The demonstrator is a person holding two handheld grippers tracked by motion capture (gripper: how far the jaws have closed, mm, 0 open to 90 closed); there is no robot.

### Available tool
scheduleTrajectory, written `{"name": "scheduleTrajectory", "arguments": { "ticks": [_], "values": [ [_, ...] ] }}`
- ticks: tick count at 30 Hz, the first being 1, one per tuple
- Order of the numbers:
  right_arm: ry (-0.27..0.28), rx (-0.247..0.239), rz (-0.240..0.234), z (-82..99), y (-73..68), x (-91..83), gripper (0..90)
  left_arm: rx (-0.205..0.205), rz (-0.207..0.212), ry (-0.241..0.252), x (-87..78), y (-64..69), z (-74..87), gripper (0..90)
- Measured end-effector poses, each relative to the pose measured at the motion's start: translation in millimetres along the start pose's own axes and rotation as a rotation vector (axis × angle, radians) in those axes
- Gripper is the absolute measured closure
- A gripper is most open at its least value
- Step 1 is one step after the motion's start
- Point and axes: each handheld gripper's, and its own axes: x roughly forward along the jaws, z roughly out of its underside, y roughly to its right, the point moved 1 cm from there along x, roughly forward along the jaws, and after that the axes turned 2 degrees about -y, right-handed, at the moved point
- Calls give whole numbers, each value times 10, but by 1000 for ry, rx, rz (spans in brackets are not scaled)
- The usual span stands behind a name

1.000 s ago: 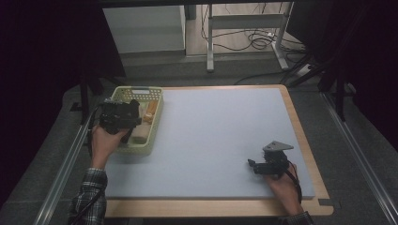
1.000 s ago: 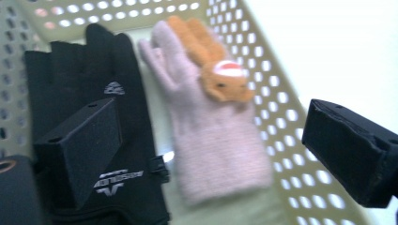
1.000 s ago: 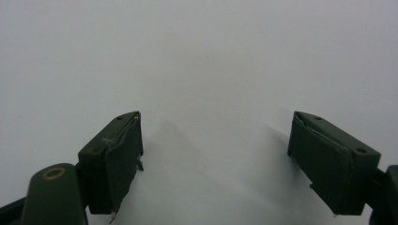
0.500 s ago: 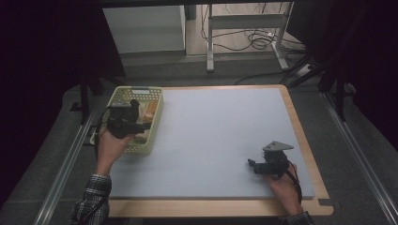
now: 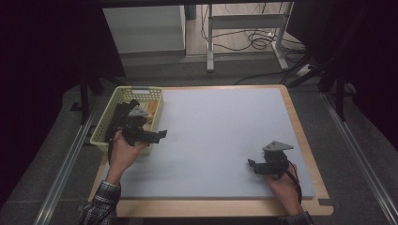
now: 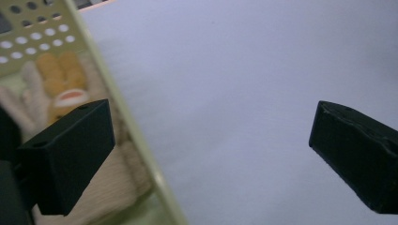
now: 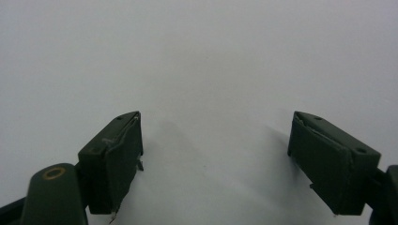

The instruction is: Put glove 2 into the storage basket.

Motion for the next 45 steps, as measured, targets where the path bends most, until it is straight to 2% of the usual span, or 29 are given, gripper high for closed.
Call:
{"name": "scheduleTrajectory", "arguments": {
  "ticks": [5,6,9,10,15,18,19,24,26,30,34,39,45],
  "values": [
    [0,0,0,0,0,0,178,24,27,3,47,132,6,11],
    [-1,-1,0,0,1,0,178,39,39,5,79,195,14,11],
    [0,1,0,0,0,0,178,44,48,8,118,263,24,11],
    [0,1,-1,0,1,0,178,60,55,9,160,326,31,11],
    [0,2,0,-1,1,0,178,85,65,12,230,451,41,11],
    [0,0,0,-1,1,0,178,103,94,21,284,571,63,11],
    [0,0,0,-1,1,0,178,103,94,21,284,571,63,12],
    [0,0,0,-1,0,0,177,122,136,24,368,753,165,12],
    [0,0,0,-1,1,0,177,126,146,23,387,787,193,12],
    [0,0,-1,-1,0,0,177,153,143,9,457,900,308,5],
    [0,0,-1,-1,0,0,177,165,151,-1,509,947,397,0],
    [0,0,-1,-1,0,0,177,161,152,-9,547,956,472,0],
    [0,0,-1,-1,0,1,177,163,146,-46,645,959,620,0]
  ]
}}
